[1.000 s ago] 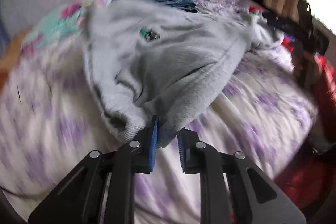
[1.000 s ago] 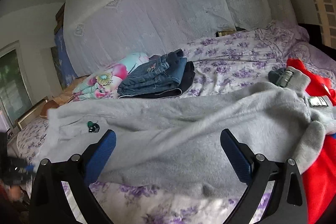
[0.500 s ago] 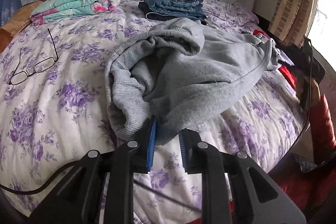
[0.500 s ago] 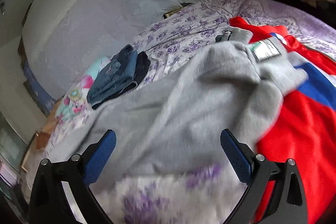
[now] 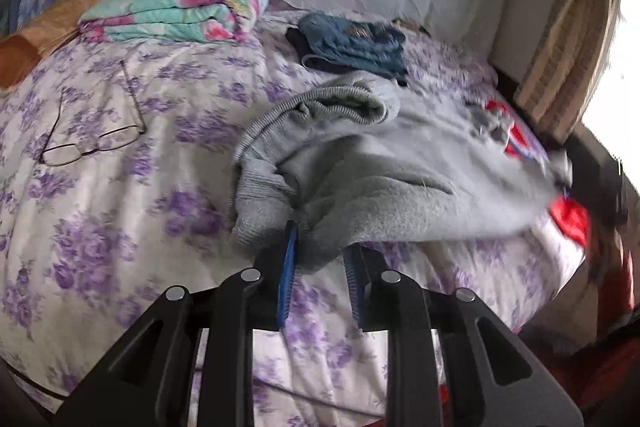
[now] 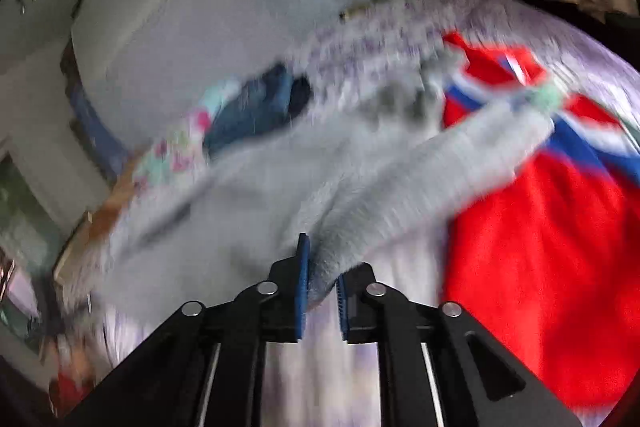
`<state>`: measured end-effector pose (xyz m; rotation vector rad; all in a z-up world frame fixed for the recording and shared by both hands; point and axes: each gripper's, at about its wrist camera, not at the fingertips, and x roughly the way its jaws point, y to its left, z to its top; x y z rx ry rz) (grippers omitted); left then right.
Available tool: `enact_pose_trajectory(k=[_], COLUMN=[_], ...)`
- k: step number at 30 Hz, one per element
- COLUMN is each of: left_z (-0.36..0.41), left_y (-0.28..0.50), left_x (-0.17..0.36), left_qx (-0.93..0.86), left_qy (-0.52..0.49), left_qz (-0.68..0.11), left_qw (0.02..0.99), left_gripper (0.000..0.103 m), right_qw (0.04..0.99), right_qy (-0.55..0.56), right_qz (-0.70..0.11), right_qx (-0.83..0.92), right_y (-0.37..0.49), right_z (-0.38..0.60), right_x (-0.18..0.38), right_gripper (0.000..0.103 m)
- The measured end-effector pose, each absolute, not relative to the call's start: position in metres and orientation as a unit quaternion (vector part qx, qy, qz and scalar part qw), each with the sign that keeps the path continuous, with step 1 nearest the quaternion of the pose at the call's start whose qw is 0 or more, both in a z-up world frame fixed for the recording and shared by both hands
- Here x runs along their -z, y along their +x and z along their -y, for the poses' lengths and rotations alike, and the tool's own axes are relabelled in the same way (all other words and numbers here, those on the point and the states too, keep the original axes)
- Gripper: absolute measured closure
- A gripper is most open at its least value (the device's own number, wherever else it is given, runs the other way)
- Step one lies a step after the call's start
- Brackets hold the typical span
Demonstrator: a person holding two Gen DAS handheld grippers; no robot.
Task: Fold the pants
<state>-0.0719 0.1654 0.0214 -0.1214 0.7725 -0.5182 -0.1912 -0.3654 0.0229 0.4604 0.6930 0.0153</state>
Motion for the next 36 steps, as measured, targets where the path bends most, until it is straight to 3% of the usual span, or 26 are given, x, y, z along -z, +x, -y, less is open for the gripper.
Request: enact_pose_trajectory(k=[2, 4, 7, 9, 12, 14, 17, 19, 25, 28, 30, 31, 32, 33, 34, 35, 36], left_z=[-0.178, -0.186, -0.196, -0.2, -0.192, -0.186, -0.169, -0.148, -0.052, -0.038, -0.074, -0.111, -0.141, -0.173, -0.187, -0.191, -0.192], left_y=[-0.068, -0.069, -0.076, -0.088, -0.103, -0.108, -0.106, -0.091, -0.001, 0.057, 0.102, 0.125, 0.134, 0.134, 0.129, 0.126, 0.12], left_x=[-0.021, -0.019, -0.018, -0.024, -0.043, -0.059, -0.086, -0.098, -0.073, -0.038, -0.019, -0.006, -0.001, 0.0, -0.002, -0.006, -0.015], left_qx=[0.231, 0.21, 0.189, 0.183, 0.187, 0.192, 0.212, 0.238, 0.269, 0.126, 0.067, 0.055, 0.072, 0.099, 0.113, 0.124, 0.134], left_qy=[-0.071, -0.077, -0.082, -0.079, -0.065, -0.057, -0.053, -0.047, -0.012, 0.054, -0.008, -0.103, -0.198, -0.31, -0.353, -0.359, -0.341], left_qz=[-0.379, -0.386, -0.392, -0.381, -0.354, -0.334, -0.298, -0.289, -0.385, -0.433, -0.486, -0.52, -0.522, -0.511, -0.505, -0.501, -0.492], left_qw=[0.893, 0.895, 0.896, 0.903, 0.914, 0.921, 0.929, 0.926, 0.883, 0.891, 0.871, 0.846, 0.826, 0.796, 0.779, 0.778, 0.79], left_gripper=[0.067, 0.054, 0.052, 0.052, 0.05, 0.039, 0.021, 0.015, 0.015, 0.019, 0.034, 0.047, 0.05, 0.049, 0.043, 0.028, 0.022], right_qw=[0.892, 0.882, 0.912, 0.937, 0.954, 0.946, 0.9, 0.918, 0.926, 0.924, 0.922, 0.922, 0.925, 0.932, 0.937, 0.94, 0.943], right_qy=[0.202, 0.184, 0.145, 0.12, 0.063, 0.035, 0.024, -0.02, -0.028, -0.028, -0.026, -0.021, -0.012, 0.001, 0.015, 0.023, 0.033], right_qz=[-0.404, -0.435, -0.385, -0.327, -0.285, -0.316, -0.429, -0.389, -0.368, -0.373, -0.382, -0.382, -0.376, -0.361, -0.347, -0.34, -0.33], right_qx=[-0.005, 0.002, 0.003, 0.013, 0.064, 0.069, 0.074, 0.08, 0.085, 0.076, 0.063, 0.055, 0.048, 0.041, 0.037, 0.034, 0.03], right_y=[-0.208, -0.223, -0.241, -0.246, -0.232, -0.207, -0.174, -0.181, -0.184, -0.183, -0.183, -0.185, -0.185, -0.187, -0.188, -0.187, -0.183], right_z=[0.358, 0.351, 0.343, 0.34, 0.338, 0.339, 0.346, 0.335, 0.331, 0.33, 0.332, 0.333, 0.335, 0.339, 0.343, 0.345, 0.348], right_x=[-0.005, 0.002, -0.027, -0.051, -0.063, -0.047, 0.014, 0.023, 0.026, 0.023, 0.019, 0.014, 0.008, -0.001, -0.01, -0.015, -0.022], right_gripper=[0.061, 0.06, 0.059, 0.041, 0.032, 0.027, 0.024, 0.017, 0.012, 0.01, 0.01, 0.01, 0.01, 0.01, 0.01, 0.01, 0.009])
